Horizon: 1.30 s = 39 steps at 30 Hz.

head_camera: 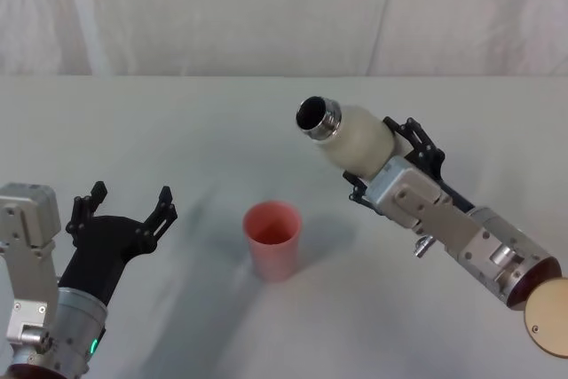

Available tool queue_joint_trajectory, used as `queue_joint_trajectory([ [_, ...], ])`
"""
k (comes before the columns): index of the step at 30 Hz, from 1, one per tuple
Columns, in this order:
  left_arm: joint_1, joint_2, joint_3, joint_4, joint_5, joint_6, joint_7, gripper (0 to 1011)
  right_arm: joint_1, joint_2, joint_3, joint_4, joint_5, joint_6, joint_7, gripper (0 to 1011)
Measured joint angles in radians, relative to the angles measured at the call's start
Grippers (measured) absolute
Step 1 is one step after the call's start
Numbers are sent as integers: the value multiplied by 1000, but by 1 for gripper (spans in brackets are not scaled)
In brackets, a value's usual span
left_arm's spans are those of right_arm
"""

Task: Grasp the thermos with one hand and pour water into the cup lid.

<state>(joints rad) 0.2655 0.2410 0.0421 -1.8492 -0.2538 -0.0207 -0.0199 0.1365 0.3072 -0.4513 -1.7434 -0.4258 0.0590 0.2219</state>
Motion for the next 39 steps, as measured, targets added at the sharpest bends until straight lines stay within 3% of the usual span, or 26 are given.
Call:
queue_joint_trajectory([
  [7,0,0,0,0,0,0,0,1001,5,8,-14,0,-58,0,-2,946],
  [30,0,0,0,0,0,0,0,1001,29,62,-85,0,-325,19,-29,946],
  [39,0,0,0,0,0,0,0,1001,36,70,-103,10,-382,23,-33,946],
])
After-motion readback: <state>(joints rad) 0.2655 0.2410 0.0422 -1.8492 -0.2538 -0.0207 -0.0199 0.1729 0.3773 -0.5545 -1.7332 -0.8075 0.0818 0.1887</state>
